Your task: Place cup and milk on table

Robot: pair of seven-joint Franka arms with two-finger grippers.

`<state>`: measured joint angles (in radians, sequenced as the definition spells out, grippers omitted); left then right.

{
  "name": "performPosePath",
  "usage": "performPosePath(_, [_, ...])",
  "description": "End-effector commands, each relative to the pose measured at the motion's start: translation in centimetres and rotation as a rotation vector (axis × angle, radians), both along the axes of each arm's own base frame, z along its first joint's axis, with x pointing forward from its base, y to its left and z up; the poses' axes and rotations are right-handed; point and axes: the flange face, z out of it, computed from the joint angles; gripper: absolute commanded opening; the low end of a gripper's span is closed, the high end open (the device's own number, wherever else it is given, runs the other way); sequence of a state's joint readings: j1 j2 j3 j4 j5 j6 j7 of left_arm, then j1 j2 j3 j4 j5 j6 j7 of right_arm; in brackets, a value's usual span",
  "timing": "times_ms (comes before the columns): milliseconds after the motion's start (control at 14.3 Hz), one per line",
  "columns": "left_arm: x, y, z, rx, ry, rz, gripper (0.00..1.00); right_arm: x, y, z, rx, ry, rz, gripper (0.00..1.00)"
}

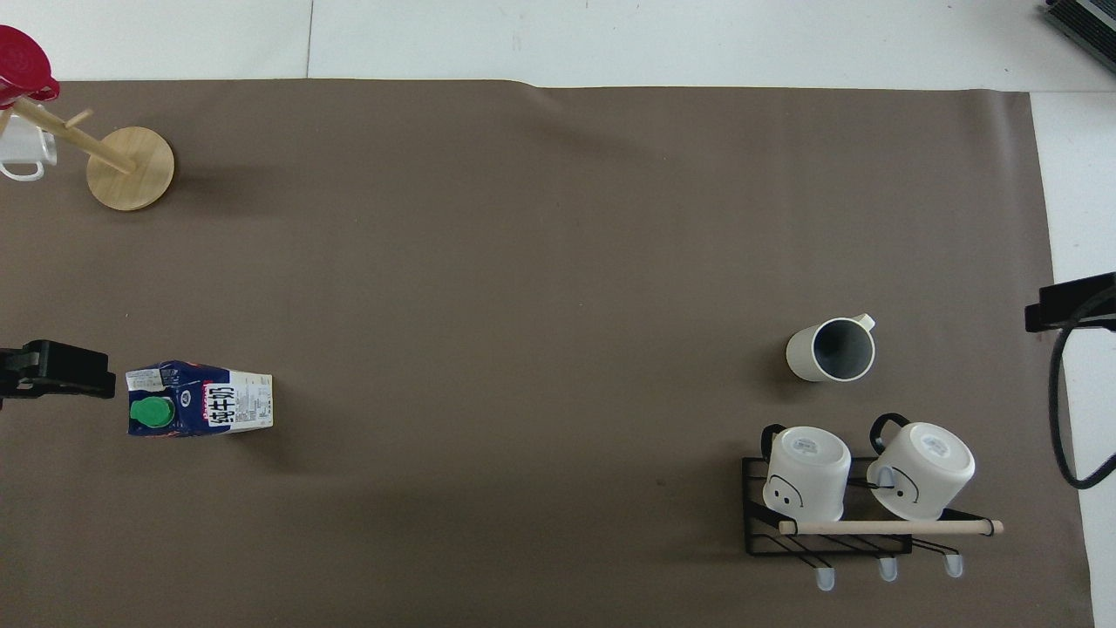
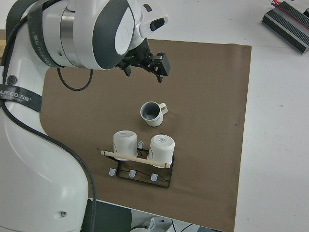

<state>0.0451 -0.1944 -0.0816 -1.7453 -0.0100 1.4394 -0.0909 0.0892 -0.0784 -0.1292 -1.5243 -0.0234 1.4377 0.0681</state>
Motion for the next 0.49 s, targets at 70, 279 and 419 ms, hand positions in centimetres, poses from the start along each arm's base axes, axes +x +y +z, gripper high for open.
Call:
performPosePath(70, [0.04,0.27,0.55,0.019,0.001,0.011,1.00,-0.55,-0.08,-0.06,-0.007,-0.018,0.014,1.00])
performPosePath(279, [0.04,0.35,0.56,0.018,0.001,0.012,1.00,-0.66,-0.08,0.05,-0.006,-0.017,0.014,1.00])
performPosePath(419, [0.04,0.35,0.56,0.018,0.001,0.012,1.00,-0.61,-0.08,-0.03,-0.006,-0.015,0.013,1.00])
